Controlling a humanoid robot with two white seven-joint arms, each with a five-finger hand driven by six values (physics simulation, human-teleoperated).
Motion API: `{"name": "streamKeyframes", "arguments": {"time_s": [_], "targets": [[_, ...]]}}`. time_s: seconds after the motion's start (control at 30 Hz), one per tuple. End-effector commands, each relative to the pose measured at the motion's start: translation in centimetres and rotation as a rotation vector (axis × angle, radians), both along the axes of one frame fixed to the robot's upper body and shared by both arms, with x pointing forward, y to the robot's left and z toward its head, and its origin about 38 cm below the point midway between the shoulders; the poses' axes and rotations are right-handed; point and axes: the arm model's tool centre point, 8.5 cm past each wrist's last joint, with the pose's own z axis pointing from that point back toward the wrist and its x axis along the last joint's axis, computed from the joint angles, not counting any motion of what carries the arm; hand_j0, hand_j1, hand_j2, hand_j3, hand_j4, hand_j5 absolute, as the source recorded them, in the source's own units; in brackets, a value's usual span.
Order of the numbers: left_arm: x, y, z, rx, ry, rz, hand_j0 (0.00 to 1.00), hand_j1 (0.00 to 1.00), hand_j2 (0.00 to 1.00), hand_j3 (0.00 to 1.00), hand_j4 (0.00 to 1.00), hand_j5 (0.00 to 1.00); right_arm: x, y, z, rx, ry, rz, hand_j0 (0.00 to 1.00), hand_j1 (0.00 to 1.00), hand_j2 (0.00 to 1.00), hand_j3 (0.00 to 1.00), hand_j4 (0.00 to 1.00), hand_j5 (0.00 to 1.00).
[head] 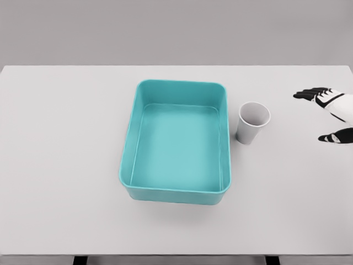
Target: Put the paper cup into the basket with your right arm
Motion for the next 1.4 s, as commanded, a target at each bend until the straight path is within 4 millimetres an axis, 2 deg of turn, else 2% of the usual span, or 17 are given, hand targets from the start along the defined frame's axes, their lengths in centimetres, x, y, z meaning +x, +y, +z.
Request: {"name": "streamKeyframes", "arguments": {"time_s": [0.0,0.07,0.23,0.27,0.3,0.33,0.37,0.43,0.5,0.63,0.73,0.8,1.0,1.2,1.37], "targets": [[0.0,0.0,0.0,0.000,0.000,0.000,1.00,1.00,1.00,1.00,1.00,1.00,0.1,0.1,-0.6,0.014,0.016,0.000,1.00,1.00,1.00,1.00,1.00,1.00],[0.1,0.0,0.0,0.000,-0.001,0.000,1.00,1.00,1.00,1.00,1.00,1.00,0.6,0.1,0.6,0.013,-0.016,0.001,1.00,1.00,1.00,1.00,1.00,1.00],[0.0,0.0,0.0,0.000,0.000,0.000,1.00,1.00,1.00,1.00,1.00,1.00,1.6,-0.4,1.0,0.012,-0.018,-0.016,1.00,1.00,1.00,1.00,1.00,1.00],[0.0,0.0,0.0,0.000,0.000,0.000,1.00,1.00,1.00,1.00,1.00,1.00,1.7,-0.9,0.8,0.019,-0.010,-0.029,1.00,1.00,1.00,1.00,1.00,1.00],[0.0,0.0,0.0,0.000,0.000,0.000,1.00,1.00,1.00,1.00,1.00,1.00,1.9,-1.7,-0.2,0.025,0.022,-0.054,1.00,1.00,1.00,1.00,1.00,1.00],[0.0,0.0,0.0,0.000,0.000,0.000,1.00,1.00,1.00,1.00,1.00,1.00,2.1,-1.6,-1.3,0.039,0.053,-0.056,1.00,1.00,1.00,1.00,1.00,1.00],[0.1,0.0,0.0,0.000,-0.001,0.000,1.00,1.00,1.00,1.00,1.00,1.00,2.5,-1.2,-1.0,0.072,0.048,-0.042,1.00,1.00,1.00,1.00,1.00,1.00],[0.1,0.0,0.0,0.000,-0.001,0.000,1.00,1.00,1.00,1.00,1.00,1.00,2.9,0.8,-1.9,0.296,0.080,0.013,1.00,1.00,1.00,1.00,1.00,1.00],[0.0,0.0,0.0,0.000,0.000,0.000,1.00,1.00,1.00,1.00,1.00,1.00,3.5,0.9,-1.8,0.347,0.086,0.017,1.00,1.00,1.00,1.00,1.00,1.00],[0.1,0.0,0.0,0.000,-0.001,0.000,1.00,1.00,1.00,1.00,1.00,1.00,3.5,2.4,-3.2,0.648,0.152,0.060,1.00,1.00,1.00,1.00,1.00,1.00],[0.0,0.0,0.0,0.000,0.000,0.000,1.00,1.00,1.00,1.00,1.00,1.00,3.3,2.6,-3.7,0.703,0.165,0.062,1.00,1.00,1.00,1.00,1.00,1.00],[0.1,0.0,0.0,0.000,-0.001,0.000,1.00,1.00,1.00,1.00,1.00,1.00,3.2,4.0,-5.1,0.792,0.207,0.082,1.00,1.00,1.00,1.00,1.00,1.00],[0.1,0.0,0.0,0.000,-0.001,0.000,1.00,1.00,1.00,1.00,1.00,1.00,2.1,5.0,-7.4,0.835,0.274,0.081,1.00,1.00,1.00,1.00,1.00,1.00],[0.1,0.0,0.0,0.000,-0.001,0.000,1.00,1.00,1.00,1.00,1.00,1.00,2.0,6.5,-8.5,0.860,0.300,0.098,1.00,1.00,1.00,1.00,1.00,1.00],[0.0,0.0,0.0,0.000,0.000,0.000,1.00,1.00,1.00,1.00,1.00,1.00,1.9,6.4,-8.8,0.848,0.305,0.093,1.00,1.00,1.00,1.00,1.00,1.00]]}}
